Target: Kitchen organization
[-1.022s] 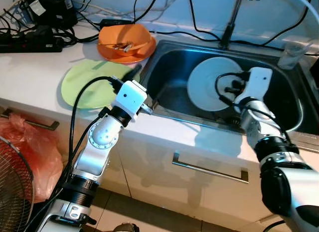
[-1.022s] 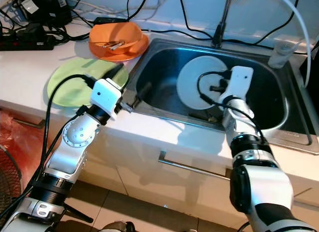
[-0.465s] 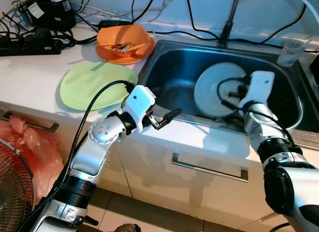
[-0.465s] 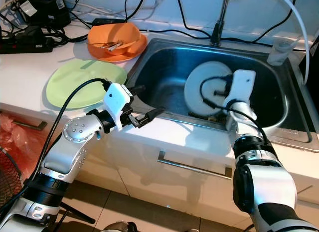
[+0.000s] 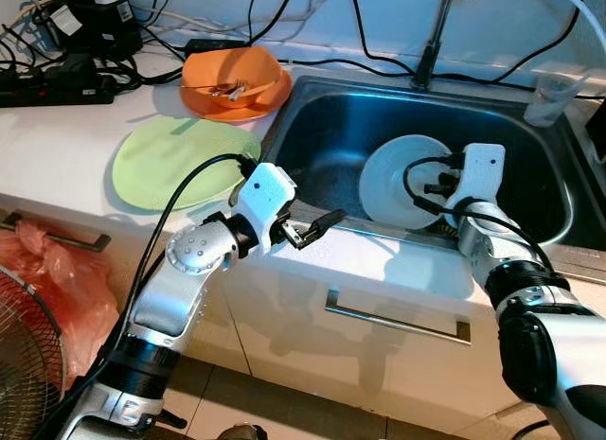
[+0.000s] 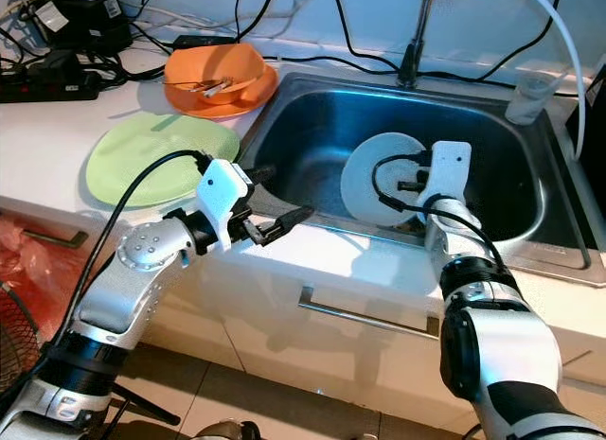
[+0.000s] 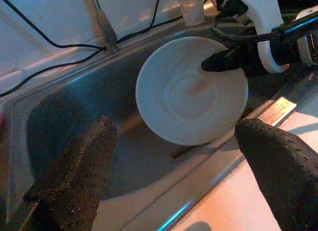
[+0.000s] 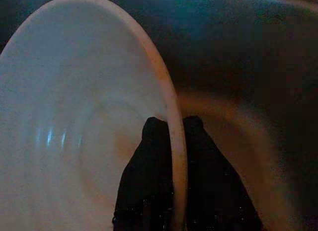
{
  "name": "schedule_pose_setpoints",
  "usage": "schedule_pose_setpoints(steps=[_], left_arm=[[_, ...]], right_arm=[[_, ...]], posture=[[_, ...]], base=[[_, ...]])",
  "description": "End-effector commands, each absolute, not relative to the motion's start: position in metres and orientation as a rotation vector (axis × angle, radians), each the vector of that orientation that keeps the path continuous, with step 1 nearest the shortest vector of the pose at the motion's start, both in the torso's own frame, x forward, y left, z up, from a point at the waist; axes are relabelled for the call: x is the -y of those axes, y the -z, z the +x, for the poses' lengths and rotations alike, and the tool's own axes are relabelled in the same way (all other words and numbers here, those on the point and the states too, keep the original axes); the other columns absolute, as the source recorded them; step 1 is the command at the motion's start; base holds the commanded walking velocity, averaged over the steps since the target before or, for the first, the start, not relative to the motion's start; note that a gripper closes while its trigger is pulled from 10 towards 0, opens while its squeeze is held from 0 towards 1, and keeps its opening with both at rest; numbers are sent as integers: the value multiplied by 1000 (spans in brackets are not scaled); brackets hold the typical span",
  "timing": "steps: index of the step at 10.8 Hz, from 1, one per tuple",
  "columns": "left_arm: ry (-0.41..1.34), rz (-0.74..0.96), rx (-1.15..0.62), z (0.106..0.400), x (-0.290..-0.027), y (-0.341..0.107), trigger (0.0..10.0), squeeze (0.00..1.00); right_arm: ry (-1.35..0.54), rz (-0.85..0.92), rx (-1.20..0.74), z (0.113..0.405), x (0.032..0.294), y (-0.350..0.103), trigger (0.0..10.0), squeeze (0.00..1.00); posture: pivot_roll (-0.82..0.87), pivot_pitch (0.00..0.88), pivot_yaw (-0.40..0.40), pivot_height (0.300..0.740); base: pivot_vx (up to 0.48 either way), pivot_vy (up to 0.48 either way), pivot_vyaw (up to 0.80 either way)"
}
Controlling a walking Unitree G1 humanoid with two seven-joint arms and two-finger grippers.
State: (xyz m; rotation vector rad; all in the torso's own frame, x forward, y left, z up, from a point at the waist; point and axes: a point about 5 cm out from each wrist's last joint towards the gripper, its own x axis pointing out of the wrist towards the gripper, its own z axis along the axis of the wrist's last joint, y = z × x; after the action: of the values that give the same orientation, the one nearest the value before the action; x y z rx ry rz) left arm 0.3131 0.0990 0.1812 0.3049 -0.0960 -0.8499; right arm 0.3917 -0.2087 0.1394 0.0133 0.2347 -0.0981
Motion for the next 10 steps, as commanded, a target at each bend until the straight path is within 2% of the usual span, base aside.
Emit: schedule_pose_setpoints(steps=[1,2,6,10], left_arm=[[862,313,94,310,-100,-182,10000,1000],[867,317,87,310,-99,-181,10000,1000],[868,314,66,308,-98,-176,10000,1000],[829,293,73,308,-99,-177,10000,1000]], right_arm=[[86,24,-216,396,205,-149,10000,686],[90,58,-200,399,205,-156,10000,1000],[-2,118,-185,404,184,-161,10000,1000],[-72,145,-146,404,177,-165,10000,1000]], posture=[[74,56,32,740],[76,53,33,740],[72,50,20,740],[60,53,21,740]], base=[[0,0,0],[0,0,0],[0,0,0],[0,0,0]])
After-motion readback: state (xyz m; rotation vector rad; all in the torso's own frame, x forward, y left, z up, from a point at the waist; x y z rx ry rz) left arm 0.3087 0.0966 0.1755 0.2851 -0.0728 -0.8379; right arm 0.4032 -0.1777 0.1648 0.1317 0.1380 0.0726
